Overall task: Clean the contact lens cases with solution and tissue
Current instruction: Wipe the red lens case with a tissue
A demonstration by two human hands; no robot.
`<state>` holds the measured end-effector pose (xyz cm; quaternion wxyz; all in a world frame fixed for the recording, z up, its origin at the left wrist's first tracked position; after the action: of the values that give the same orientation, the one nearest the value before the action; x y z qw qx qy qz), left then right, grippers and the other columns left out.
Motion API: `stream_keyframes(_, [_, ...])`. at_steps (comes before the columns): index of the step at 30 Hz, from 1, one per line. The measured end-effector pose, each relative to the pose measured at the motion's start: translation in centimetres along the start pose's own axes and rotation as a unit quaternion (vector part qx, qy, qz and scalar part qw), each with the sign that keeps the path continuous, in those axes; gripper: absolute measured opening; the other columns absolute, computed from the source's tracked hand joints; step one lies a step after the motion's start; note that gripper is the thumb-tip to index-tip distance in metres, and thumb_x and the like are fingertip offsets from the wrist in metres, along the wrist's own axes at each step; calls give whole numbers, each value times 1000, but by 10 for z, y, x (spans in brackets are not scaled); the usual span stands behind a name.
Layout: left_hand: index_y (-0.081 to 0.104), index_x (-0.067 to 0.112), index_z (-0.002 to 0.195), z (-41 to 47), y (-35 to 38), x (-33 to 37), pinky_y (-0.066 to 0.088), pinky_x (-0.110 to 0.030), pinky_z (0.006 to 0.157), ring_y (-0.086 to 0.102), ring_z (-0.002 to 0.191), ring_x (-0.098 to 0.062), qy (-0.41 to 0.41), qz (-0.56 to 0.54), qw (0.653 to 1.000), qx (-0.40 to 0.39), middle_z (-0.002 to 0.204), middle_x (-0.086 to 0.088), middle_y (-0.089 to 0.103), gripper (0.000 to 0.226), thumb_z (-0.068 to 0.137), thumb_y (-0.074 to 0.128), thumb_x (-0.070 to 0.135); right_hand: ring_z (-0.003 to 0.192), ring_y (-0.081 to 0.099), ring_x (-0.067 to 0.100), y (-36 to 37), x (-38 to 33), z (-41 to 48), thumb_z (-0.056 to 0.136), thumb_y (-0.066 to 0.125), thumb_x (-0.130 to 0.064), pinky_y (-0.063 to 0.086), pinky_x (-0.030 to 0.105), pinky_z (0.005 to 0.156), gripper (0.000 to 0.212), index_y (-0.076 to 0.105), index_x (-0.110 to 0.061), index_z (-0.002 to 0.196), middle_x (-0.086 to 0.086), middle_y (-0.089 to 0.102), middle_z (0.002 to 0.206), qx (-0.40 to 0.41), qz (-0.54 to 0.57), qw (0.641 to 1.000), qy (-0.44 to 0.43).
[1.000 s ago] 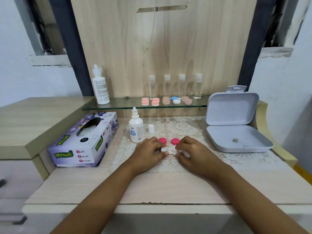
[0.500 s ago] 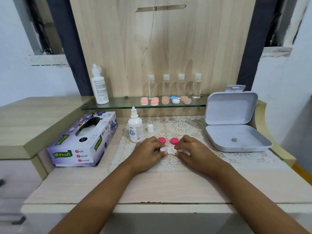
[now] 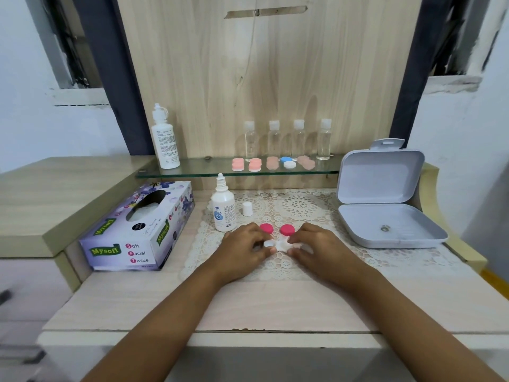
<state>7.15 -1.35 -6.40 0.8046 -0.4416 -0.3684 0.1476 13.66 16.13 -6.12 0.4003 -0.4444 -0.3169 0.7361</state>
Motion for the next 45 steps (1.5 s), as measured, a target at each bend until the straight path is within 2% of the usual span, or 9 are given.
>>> stream_keyframes(4, [68,20,104,0,0,-1,43,-40,88,54,93,-16,0,-1,1000,-1,99,-2,59,23,87,61,33,83,52,8,0,1,1,87,58,-14,38,20,73,17,68,-16,101,-7,54,89,24,47,998,22])
stream_keyframes(8, [68,20,105,0,0,0,42,-38,89,54,95,-15,-4,-3,1000,3,100,0,59,24,87,62,33,79,50,10,2,1,1,88,56,-14,38,25,69,11,64,-15,94,-8,52,87,59,19,998,-7])
stream_keyframes(14, [68,21,105,-1,0,0,42,-39,89,54,94,-14,-6,-6,1000,2,99,1,58,23,87,62,33,77,55,19,-1,-3,1,83,39,-33,46,29,68,37,69,-11,83,3,57,84,11,-34,998,-57])
stream_keyframes(19, [68,20,107,-1,0,1,42,-39,90,54,96,-15,-6,-6,1000,0,101,-1,59,24,87,62,32,80,46,7,-4,0,-1,83,57,-24,38,21,74,19,70,-15,93,-10,47,88,5,-12,998,-60])
stream_keyframes(22, [68,20,106,-1,0,1,42,-40,90,54,96,-15,-4,-2,1000,-2,100,-1,59,23,87,61,32,83,43,5,-4,1,2,84,64,-16,33,19,76,14,70,-12,96,-9,45,89,-3,-9,998,-59])
stream_keyframes(32, [68,18,108,-1,0,2,43,-38,87,53,94,-15,4,2,1000,1,98,-2,59,25,87,62,32,101,46,15,-1,3,7,90,56,-19,30,20,81,18,61,-12,105,-12,39,97,-50,-23,998,-25])
stream_keyframes(37, [68,18,107,-1,-1,2,43,-37,86,54,93,-15,4,-1,1000,0,99,-2,59,24,87,62,31,91,43,9,1,4,2,89,58,-17,34,22,82,17,63,-11,104,-12,42,97,-25,-3,999,-33])
stream_keyframes(40, [68,18,106,-1,-1,2,43,-38,87,54,94,-15,4,0,1000,1,98,-2,59,24,88,61,31,87,52,14,0,2,0,88,58,-15,41,26,79,12,64,-17,98,-5,53,93,5,40,999,-17])
stream_keyframes(45, [68,18,106,-1,-1,1,43,-38,87,53,94,-15,3,2,1000,1,99,-1,58,24,88,61,32,83,56,14,-1,-2,3,83,63,-6,38,16,74,13,72,-14,87,2,57,88,29,66,997,5])
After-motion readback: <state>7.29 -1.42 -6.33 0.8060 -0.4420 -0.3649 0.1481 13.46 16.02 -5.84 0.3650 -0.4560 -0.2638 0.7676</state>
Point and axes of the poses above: each hand's wrist, its own z-axis towards the middle knuckle, its own y-axis out of the palm, x = y × z, the point moved 1 cm from there along z, towards the middle knuckle
